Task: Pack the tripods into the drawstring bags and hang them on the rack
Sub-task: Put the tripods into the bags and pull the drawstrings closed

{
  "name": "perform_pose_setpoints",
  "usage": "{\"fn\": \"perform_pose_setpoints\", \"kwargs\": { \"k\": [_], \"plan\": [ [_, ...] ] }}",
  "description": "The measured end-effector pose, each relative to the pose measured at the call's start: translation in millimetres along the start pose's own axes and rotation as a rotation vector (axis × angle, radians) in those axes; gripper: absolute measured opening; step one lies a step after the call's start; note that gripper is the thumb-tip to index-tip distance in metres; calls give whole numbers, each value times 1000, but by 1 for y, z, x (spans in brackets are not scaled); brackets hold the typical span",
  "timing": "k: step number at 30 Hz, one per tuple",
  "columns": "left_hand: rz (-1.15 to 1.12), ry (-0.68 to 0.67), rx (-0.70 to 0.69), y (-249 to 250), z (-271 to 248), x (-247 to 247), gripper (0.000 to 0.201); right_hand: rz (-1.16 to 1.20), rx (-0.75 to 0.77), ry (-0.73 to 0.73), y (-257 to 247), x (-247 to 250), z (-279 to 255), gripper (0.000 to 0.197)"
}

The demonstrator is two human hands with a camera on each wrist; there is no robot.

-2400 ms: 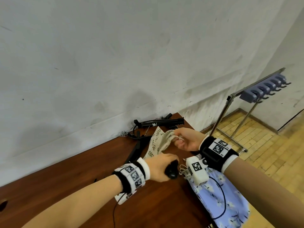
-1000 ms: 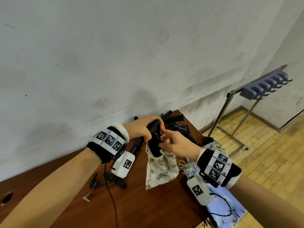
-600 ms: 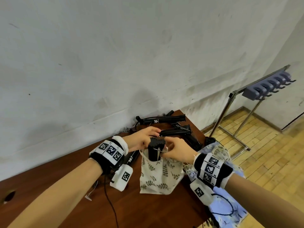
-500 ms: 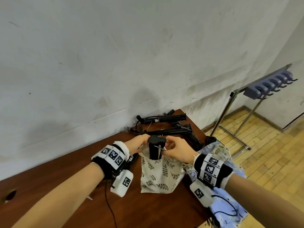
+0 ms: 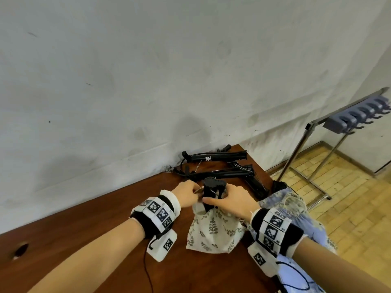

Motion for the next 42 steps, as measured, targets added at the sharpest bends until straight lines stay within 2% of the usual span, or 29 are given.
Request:
{"fn": "perform_pose_setpoints", "kwargs": {
  "k": [3, 6, 8, 11, 13, 17, 18, 21, 23, 26, 28, 31, 34, 37, 42],
  "plan": [
    [28, 39, -64, 11, -1, 24, 40, -106, -22, 139, -11, 9, -1, 63],
    [-21, 164, -65, 11, -8, 48, 31, -66, -92, 140, -9, 7, 3, 61],
    [-230, 224, -55, 16, -11, 57, 21, -45, -123, 95, -9, 1, 4, 53],
    [-745, 276, -6, 29, -15, 63, 22, -58, -109, 56, -18, -8, 5, 45],
    [-855, 313, -48, 40, -15, 73, 21, -47, -97, 44, -25, -12, 4, 39],
    [-771, 235, -258, 61, -14, 78, 5, -47, -84, 16, -30, -12, 6, 35],
    [-712, 216, -298, 61, -13, 75, 8, -48, -74, -16, -30, -13, 8, 36],
    [-375, 76, -380, 62, -2, 55, 51, -42, -34, -126, -30, -15, 10, 39],
    [-199, 22, -387, 61, 5, 45, 70, 23, -15, -176, -26, -9, 8, 43],
    [-131, 14, -392, 55, 11, 43, 82, 147, -67, -218, -9, 15, 0, 53],
    [-90, 28, -371, 48, 12, 46, 82, 232, -150, -245, 12, 32, -1, 57],
    [-88, 32, -345, 44, 12, 44, 77, 405, -276, -321, 40, 45, -1, 41],
    [-71, -28, -370, 53, 14, 33, 72, 690, -334, -307, 49, 53, -2, 20],
    [-70, 2, -364, 55, 18, 31, 71, 935, -362, -374, 47, 54, -9, 26],
    [-59, -12, -328, 51, 24, 39, 77, 1096, -353, -393, 49, 53, -16, 33]
  ]
}}
Point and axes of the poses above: each hand's wrist, its own z-axis towards the middle knuckle, its own x-axis out of the back of the hand, y = z × x, the point moved 8 cm from there along z, towards the middle knuckle, and after that the axes turned 15 degrees about -x, right-handed, at the moved point
